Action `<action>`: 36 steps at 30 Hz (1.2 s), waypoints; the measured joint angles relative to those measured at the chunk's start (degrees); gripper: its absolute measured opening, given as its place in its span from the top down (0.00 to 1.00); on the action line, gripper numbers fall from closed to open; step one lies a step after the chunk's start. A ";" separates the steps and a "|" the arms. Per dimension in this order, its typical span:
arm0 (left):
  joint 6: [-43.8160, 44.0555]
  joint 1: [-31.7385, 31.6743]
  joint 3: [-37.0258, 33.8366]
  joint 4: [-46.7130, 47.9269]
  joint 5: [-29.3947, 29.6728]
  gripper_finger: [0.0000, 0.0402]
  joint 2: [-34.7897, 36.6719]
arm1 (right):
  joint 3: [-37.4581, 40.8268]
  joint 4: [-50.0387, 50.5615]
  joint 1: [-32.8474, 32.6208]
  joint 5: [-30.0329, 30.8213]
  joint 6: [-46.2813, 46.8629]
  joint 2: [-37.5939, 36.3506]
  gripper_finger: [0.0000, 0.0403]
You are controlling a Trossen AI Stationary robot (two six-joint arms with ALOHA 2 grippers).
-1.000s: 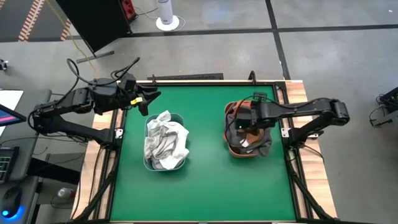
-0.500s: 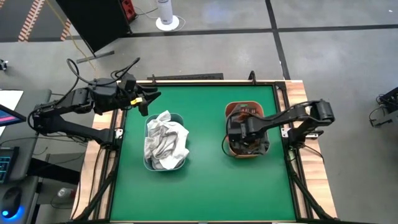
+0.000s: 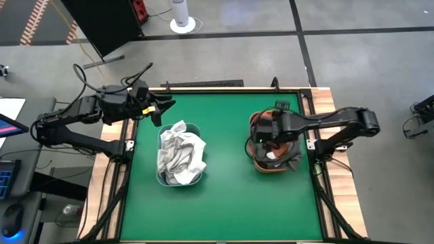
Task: Sort towels by color in basket
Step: Put the orange towel into the orange bin
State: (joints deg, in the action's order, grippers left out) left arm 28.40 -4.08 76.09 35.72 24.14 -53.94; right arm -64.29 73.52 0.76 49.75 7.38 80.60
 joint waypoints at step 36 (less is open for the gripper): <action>-0.18 1.60 0.00 1.40 0.02 0.69 1.87 | -7.43 -16.32 7.90 -6.32 -8.79 -4.53 0.71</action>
State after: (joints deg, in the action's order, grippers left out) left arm 28.22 -2.48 76.09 37.12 24.16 -52.07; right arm -71.72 57.20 8.66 43.44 -1.41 76.07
